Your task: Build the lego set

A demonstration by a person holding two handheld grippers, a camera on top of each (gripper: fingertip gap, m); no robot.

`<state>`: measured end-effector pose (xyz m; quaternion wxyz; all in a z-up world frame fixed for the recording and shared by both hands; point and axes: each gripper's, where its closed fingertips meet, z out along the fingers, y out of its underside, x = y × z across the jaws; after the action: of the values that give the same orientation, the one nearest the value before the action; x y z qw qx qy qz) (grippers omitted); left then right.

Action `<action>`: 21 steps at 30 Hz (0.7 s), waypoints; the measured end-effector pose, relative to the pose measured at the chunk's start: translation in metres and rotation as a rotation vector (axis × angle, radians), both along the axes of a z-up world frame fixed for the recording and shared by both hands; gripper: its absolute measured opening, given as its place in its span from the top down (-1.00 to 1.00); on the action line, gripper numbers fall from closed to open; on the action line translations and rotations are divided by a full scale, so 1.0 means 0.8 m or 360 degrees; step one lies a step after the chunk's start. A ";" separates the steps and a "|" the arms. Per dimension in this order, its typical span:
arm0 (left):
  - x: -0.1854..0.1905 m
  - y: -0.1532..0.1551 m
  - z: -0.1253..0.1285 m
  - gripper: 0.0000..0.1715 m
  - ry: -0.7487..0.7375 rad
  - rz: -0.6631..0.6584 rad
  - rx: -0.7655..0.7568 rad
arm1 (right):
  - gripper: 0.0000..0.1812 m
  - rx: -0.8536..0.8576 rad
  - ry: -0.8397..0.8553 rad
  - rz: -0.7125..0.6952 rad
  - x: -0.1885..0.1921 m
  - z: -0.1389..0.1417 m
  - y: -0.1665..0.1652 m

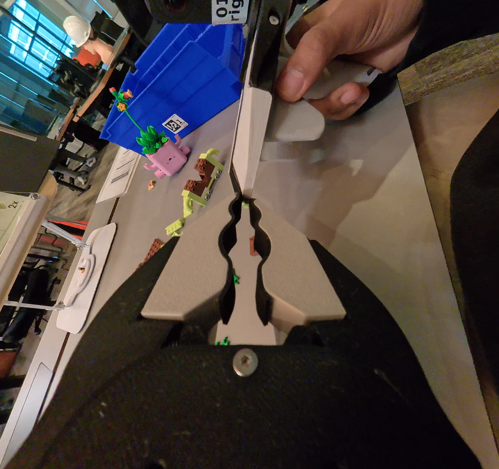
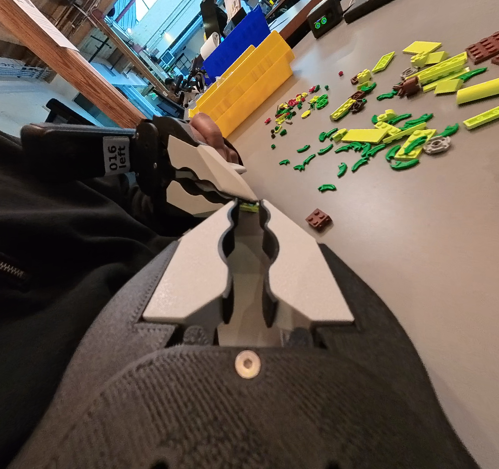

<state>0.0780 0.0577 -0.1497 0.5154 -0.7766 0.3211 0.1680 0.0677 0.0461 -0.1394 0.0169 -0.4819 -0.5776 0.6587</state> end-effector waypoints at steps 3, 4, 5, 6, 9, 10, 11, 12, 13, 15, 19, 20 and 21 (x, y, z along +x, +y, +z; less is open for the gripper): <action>0.001 0.000 0.000 0.97 -0.0050 -0.0008 0.0000 | 0.87 -0.0009 -0.0011 0.0004 0.000 -0.001 0.000; 0.000 0.000 0.000 0.97 -0.0056 -0.0008 0.0002 | 0.87 -0.0015 -0.0015 0.0004 0.000 -0.001 0.001; 0.001 0.000 0.001 0.97 -0.0056 -0.0009 0.0008 | 0.87 -0.0018 -0.0016 0.0004 0.001 0.000 0.001; 0.000 0.001 0.000 0.96 -0.0056 -0.0005 0.0009 | 0.87 -0.0012 -0.0020 0.0001 0.001 -0.001 0.002; -0.003 0.001 -0.004 0.89 -0.0065 0.0019 -0.0014 | 0.88 0.0065 -0.0037 -0.0021 0.001 -0.007 0.006; -0.006 0.001 -0.007 0.84 -0.0090 0.0030 -0.0044 | 0.88 0.0110 -0.0044 -0.0040 0.000 -0.010 0.010; -0.009 0.001 -0.011 0.79 -0.0121 0.0043 -0.0081 | 0.87 0.0177 -0.0055 -0.0064 0.000 -0.014 0.014; -0.013 0.000 -0.014 0.76 -0.0159 0.0056 -0.0113 | 0.88 0.0272 -0.0069 -0.0093 0.000 -0.021 0.020; -0.018 -0.001 -0.017 0.73 -0.0206 0.0072 -0.0141 | 0.87 0.0398 -0.0088 -0.0126 -0.001 -0.030 0.027; -0.027 -0.003 -0.022 0.69 -0.0329 0.0100 -0.0193 | 0.87 0.0718 -0.0130 -0.0173 0.000 -0.052 0.042; -0.037 -0.005 -0.025 0.67 -0.0546 0.0127 -0.0239 | 0.86 0.1200 -0.0159 -0.0161 0.003 -0.086 0.055; -0.038 -0.006 -0.025 0.67 -0.0580 0.0128 -0.0239 | 0.86 0.1232 -0.0136 -0.0153 0.003 -0.086 0.054; -0.039 -0.006 -0.026 0.67 -0.0608 0.0125 -0.0244 | 0.86 0.1251 -0.0124 -0.0143 0.003 -0.086 0.053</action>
<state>0.0470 0.0530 -0.1705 0.4993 -0.8432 0.1987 0.0126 0.0702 0.0883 -0.2081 0.2069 -0.4880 -0.7643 0.3672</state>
